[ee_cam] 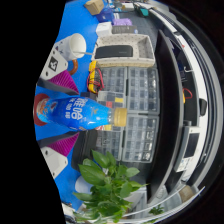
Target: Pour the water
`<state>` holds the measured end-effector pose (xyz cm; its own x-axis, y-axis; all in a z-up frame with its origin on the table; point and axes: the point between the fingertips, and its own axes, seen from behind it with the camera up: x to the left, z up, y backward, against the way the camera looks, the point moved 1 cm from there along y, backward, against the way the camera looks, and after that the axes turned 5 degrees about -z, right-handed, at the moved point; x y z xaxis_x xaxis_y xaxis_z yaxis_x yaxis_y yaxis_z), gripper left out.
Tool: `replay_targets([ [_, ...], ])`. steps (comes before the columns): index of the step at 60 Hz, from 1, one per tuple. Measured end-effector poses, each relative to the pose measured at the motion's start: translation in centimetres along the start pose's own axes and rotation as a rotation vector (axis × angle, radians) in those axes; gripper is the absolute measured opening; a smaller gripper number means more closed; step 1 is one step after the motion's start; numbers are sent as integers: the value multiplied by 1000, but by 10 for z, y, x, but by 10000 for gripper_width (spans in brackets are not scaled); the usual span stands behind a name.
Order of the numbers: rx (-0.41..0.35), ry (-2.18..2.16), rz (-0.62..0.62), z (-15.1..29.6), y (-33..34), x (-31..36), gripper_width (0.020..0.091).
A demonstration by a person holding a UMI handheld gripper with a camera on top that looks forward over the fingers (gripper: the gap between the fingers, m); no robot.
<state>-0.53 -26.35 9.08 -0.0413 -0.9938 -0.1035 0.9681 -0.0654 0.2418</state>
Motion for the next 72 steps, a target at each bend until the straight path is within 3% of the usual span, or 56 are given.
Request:
replay_targets([
  [6, 6, 27, -15, -5, 20, 0, 775],
  [18, 156, -43, -3, -41, 87, 34, 777],
  [24, 200, -64, 6, -38, 114, 58, 780],
  [37, 199, -83, 22, 19, 149, 93, 811],
  [48, 153, -54, -7, 61, 164, 92, 816],
  [72, 126, -94, -18, 89, 180, 86, 814],
])
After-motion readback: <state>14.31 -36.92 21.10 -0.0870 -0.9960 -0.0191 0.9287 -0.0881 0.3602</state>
